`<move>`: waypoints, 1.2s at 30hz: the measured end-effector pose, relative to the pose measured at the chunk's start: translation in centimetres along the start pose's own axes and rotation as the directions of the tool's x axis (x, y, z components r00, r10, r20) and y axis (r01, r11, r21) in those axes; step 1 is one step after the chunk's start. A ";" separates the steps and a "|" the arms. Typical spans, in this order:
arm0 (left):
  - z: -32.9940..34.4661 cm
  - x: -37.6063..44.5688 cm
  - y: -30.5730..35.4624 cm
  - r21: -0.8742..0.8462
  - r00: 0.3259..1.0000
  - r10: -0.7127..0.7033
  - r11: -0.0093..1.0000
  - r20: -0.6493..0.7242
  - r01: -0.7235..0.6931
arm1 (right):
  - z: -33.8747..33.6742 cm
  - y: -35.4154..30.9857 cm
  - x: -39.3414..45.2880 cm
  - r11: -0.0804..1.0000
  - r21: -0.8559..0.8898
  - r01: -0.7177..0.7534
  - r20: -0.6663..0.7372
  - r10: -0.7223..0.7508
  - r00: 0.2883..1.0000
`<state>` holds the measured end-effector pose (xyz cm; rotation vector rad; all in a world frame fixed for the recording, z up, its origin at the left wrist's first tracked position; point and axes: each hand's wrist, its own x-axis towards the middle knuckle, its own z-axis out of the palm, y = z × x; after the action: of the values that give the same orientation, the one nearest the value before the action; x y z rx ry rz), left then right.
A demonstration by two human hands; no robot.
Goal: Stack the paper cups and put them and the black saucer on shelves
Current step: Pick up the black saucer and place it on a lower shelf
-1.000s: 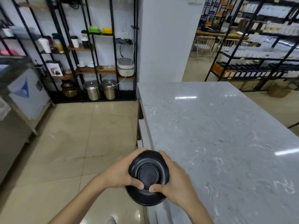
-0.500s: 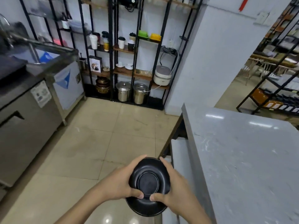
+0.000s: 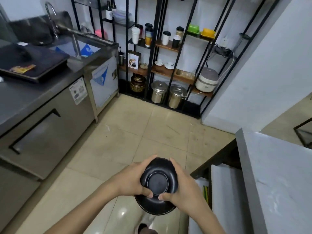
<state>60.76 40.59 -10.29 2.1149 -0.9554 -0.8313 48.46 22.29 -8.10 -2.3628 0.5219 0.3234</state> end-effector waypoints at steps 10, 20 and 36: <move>-10.3 16.5 -4.0 0.037 0.996 -0.064 0.997 -0.067 0.067 | -5.5 -1.9 20.0 0.999 0.022 0.038 -0.016 -0.038 0.999; -18.5 30.6 -6.8 -0.095 0.987 -0.135 0.987 -0.090 0.127 | -12.2 -2.7 37.1 0.997 0.038 0.066 0.090 -0.069 0.994; -34.3 54.7 -19.8 -0.081 0.971 -0.232 0.971 -0.067 0.226 | -15.8 -8.1 68.3 0.992 0.093 0.084 0.140 -0.096 0.985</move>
<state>123.27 17.30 -20.66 2.2041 -0.6396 -0.8777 114.19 -1.95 -16.73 -2.2510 0.3522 0.4185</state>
